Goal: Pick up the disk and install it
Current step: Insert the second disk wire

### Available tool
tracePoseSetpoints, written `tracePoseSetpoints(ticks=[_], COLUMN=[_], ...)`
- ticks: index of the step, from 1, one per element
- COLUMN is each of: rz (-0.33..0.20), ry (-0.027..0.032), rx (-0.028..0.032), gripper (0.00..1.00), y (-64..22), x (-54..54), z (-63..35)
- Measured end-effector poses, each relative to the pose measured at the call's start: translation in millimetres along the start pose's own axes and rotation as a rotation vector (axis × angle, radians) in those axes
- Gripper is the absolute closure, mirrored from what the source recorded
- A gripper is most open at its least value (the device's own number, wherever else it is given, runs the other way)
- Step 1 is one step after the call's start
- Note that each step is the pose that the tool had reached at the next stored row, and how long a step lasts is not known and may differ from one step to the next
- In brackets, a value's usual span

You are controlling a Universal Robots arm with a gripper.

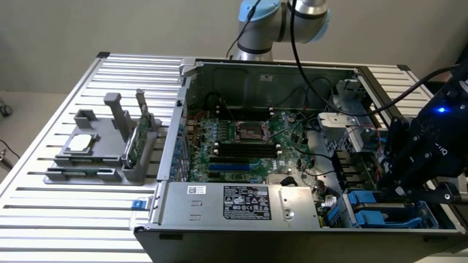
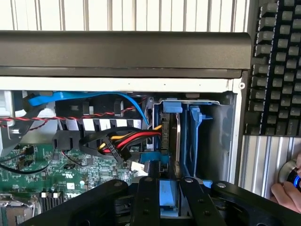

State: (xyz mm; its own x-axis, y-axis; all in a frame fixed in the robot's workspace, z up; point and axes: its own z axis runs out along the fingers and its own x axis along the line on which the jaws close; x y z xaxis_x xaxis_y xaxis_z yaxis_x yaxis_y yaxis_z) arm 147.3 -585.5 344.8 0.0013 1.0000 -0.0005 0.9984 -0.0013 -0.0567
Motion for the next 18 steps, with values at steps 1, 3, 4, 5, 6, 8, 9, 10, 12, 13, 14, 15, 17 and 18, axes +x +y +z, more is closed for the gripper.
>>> tracePoseSetpoints(ticks=[1,3,4,5,6,8,9,10,12,13,14,15,17,18], rz=[0.000,-0.001,-0.002,-0.002,-0.003,-0.003,-0.003,-0.003,-0.003,-0.003,-0.003,-0.003,-0.003,-0.003], ry=[-0.0001,-0.0004,-0.0003,-0.0004,-0.0005,-0.0002,-0.0003,-0.0002,-0.0004,-0.0001,-0.0004,-0.0002,-0.0004,-0.0003], rx=[0.0000,-0.0001,0.0000,0.0000,0.0000,0.0000,0.0000,0.0000,0.0000,0.0000,0.0000,0.0000,0.0000,-0.0001], gripper=[0.75,0.75,0.75,0.75,0.75,0.75,0.75,0.78,0.84,0.84,0.89,0.89,0.89,0.89], y=[-1.6,-5.5,-7.6,-9.5,-11.2,-14.2,-15.5,-16.1,-16.1,-16.1,-16.1,-16.1,-16.2,-16.2], x=[0.1,0.0,0.0,0.1,0.2,0.5,0.6,0.6,0.5,0.5,0.5,0.5,0.5,0.5], z=[-0.7,-1.6,-1.9,-2.5,-3.3,-5.4,-6.1,-6.2,-6.3,-6.2,-6.3,-6.2,-6.3,-6.3])
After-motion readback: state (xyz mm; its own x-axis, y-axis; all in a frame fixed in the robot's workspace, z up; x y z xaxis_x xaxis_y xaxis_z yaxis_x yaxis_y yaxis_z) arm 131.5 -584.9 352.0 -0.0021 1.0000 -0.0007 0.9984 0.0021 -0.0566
